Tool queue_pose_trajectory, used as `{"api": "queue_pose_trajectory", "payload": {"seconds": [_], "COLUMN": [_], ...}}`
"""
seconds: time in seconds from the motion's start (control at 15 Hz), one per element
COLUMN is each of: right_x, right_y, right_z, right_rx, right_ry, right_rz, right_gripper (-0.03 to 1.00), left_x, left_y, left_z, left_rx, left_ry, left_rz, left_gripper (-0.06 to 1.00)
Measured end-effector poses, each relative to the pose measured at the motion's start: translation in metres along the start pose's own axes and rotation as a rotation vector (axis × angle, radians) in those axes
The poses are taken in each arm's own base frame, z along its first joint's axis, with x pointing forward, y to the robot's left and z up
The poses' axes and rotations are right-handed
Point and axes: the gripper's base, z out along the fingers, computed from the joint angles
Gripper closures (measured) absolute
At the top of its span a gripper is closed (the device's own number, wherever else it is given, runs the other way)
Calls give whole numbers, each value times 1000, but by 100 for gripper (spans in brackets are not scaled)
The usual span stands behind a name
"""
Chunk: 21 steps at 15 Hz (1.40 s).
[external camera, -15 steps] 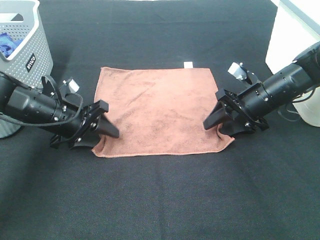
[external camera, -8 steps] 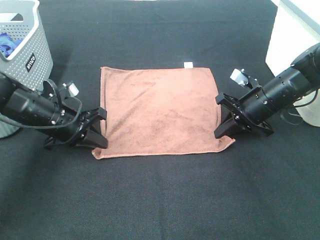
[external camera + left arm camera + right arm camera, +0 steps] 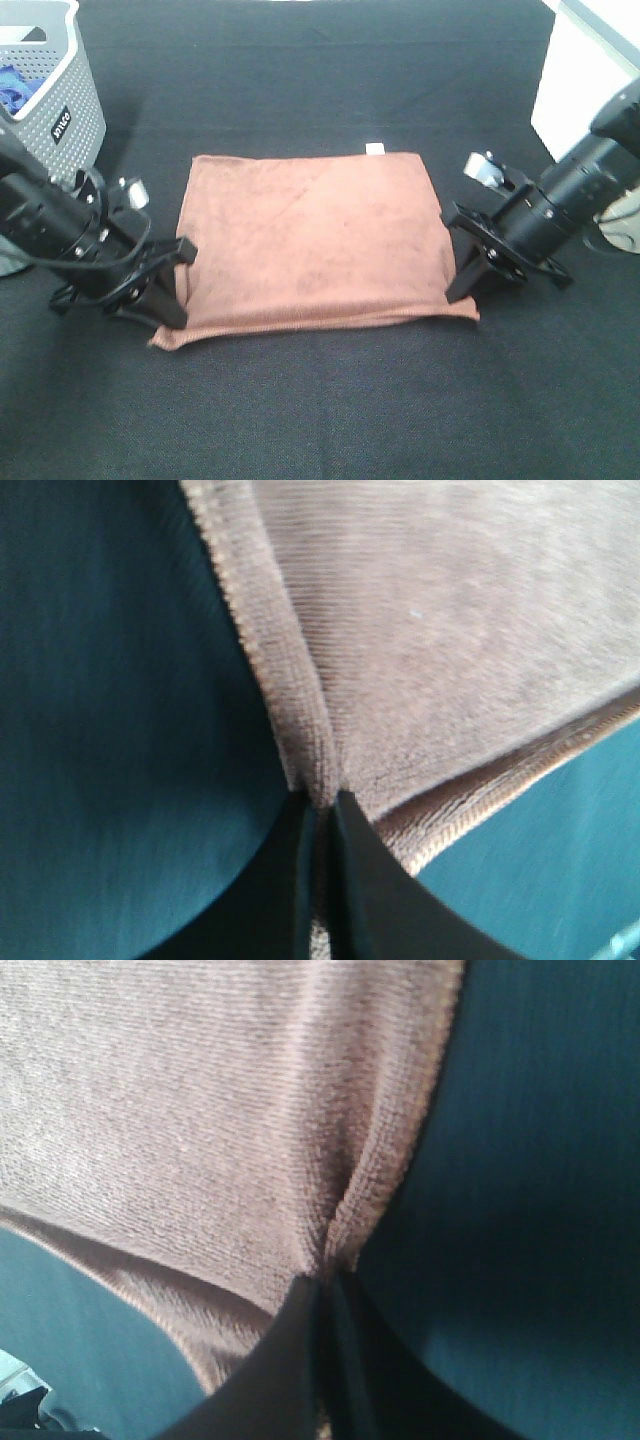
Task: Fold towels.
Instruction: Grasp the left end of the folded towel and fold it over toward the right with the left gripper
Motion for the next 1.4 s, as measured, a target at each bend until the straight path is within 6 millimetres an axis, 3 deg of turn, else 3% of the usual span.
{"api": "queue_pose_trajectory", "payload": {"seconds": [0.2, 0.47, 0.67, 0.93, 1.13, 1.4], "right_x": [28, 24, -12, -69, -102, -148], "right_y": [-7, -5, 12, 35, 39, 35], "right_z": [3, 1, -21, -49, -49, -39], "right_rx": [31, 31, 19, -2, -23, -11], "right_ry": [20, 1, -123, -238, -260, -322], "right_rz": [36, 17, -73, -164, -171, -204], "right_gripper": [97, 97, 97, 97, 97, 97], "left_x": [20, 17, 2, -49, -82, -128], "left_y": [4, -4, -9, -28, -19, -10], "left_z": [-1, -17, -26, -48, -51, -35], "left_rx": [-9, -10, -30, -3, 7, 26], "left_ry": [41, -35, -141, -302, -351, -374], "left_rz": [-23, 5, 17, 73, 48, 54], "left_gripper": [93, 93, 93, 93, 93, 93]}}
